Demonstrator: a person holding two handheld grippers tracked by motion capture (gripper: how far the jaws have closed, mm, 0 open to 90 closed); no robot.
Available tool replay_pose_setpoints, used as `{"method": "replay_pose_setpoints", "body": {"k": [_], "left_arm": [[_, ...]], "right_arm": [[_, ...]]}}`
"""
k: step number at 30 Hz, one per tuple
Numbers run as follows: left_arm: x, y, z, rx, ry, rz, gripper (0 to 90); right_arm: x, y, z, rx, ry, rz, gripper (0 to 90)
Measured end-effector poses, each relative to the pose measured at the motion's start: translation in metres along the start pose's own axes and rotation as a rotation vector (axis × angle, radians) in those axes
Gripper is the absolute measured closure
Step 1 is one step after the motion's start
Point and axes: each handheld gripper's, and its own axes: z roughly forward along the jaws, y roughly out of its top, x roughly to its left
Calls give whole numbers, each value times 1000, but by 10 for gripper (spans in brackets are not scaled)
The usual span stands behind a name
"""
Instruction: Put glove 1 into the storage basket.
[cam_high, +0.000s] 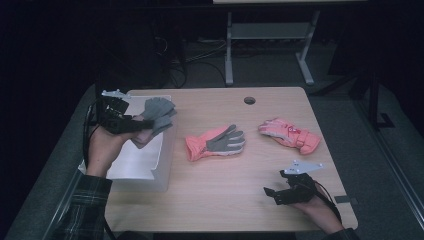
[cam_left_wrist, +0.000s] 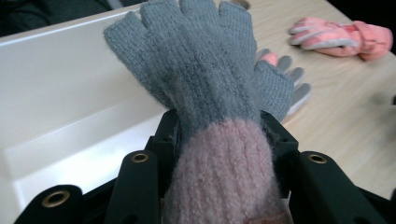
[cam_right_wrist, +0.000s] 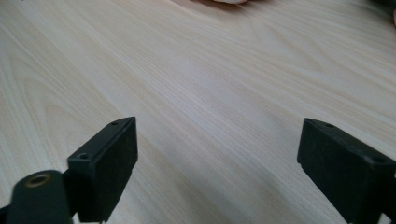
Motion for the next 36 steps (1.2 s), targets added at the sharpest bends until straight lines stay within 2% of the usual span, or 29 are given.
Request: {"method": "replay_pose_setpoints", "body": {"k": [4,7,11,14,19,20,23,25,26,29,32,34,36], "left_arm": [[12,-7,0,-2,31,-39,573],[20,-11,1,-1,55,-57,573],[32,-19,5,4,86,-80,573],[41,-27,12,17,107,-104,572],[57,-41,28,41,139,-133,570],[64,-48,36,55,149,-155,570],[69,-54,43,72,172,-160,569],[75,-60,48,82,176,-178,568],[76,-62,51,89,175,-174,568],[75,-66,60,117,193,-162,565],[78,-72,68,136,209,-177,563],[79,-75,74,160,217,-161,562],[79,-79,78,172,214,-172,560]], "right_arm": [[2,0,2,15,21,13,28],[2,-1,4,19,21,-17,22],[3,-1,5,16,18,-10,22],[3,-1,5,17,14,-5,23],[2,-1,4,12,13,-22,22],[2,-1,5,13,12,-24,22],[3,-1,5,12,15,-21,23],[2,-2,5,10,16,-22,22],[2,-2,5,11,16,-25,23],[3,-2,4,12,12,-34,23],[4,-1,4,13,11,-27,22],[4,-1,5,14,11,-30,23],[4,-1,5,16,12,-30,22]]}}
